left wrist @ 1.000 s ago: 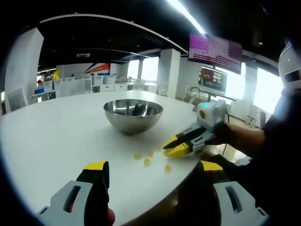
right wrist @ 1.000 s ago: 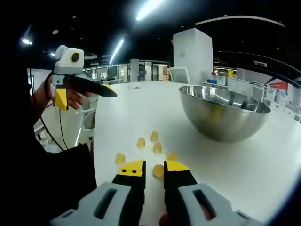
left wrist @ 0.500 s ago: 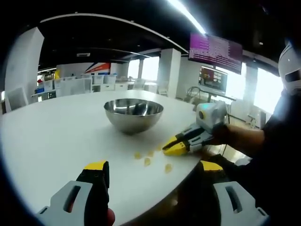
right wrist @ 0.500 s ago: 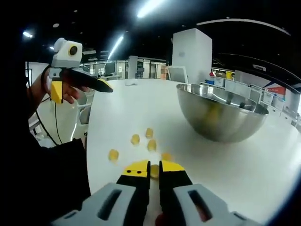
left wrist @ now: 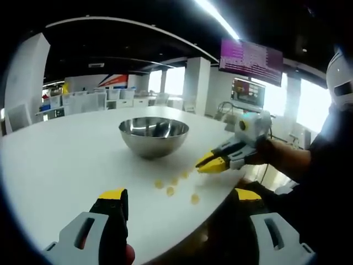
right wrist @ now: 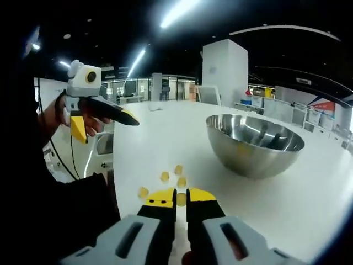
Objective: Pick up the QQ candy scattered on the table and place it into the stainless steel bowl on the table
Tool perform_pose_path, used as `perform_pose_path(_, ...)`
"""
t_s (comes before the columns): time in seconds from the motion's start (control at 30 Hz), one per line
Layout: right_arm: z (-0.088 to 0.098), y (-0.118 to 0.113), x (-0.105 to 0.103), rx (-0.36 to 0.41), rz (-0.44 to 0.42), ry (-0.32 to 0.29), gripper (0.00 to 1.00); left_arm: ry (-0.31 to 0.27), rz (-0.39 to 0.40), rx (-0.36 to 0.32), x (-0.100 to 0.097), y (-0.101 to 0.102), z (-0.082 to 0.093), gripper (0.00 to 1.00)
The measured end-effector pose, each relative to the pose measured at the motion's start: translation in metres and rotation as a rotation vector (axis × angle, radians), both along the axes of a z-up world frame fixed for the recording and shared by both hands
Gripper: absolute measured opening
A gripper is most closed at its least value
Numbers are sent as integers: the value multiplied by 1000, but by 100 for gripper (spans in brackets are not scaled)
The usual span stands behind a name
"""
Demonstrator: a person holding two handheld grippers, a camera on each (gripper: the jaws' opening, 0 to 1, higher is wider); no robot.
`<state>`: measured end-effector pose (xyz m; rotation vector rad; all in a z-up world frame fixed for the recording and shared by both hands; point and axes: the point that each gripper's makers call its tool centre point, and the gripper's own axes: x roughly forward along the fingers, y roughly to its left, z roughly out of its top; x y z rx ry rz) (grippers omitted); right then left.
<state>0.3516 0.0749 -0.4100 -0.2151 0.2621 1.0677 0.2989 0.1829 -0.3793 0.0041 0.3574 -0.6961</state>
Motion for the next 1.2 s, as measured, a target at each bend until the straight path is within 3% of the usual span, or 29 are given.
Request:
perform_pose_path(0.3,55,-57,-14,62,-87,-60,8,2,2,3,1,-1,-1,77)
perform_pose_path(0.6,67,-111,-22,85,-182,-69,8,-6,-13,7,4,-8,3,77)
perform_pose_path(0.8,62,-123,-17,94,-220,-57,8,-1,-24,12,4,-15,1,77)
perform_pose_path(1.0,63,-120,-14,98,-211,-59,8,0,-28,12,4,-16,1,76)
perform_pose_path(1.2,70,-113,3,102,-196,-77,8,10,-29,8,5,-17,-4,76)
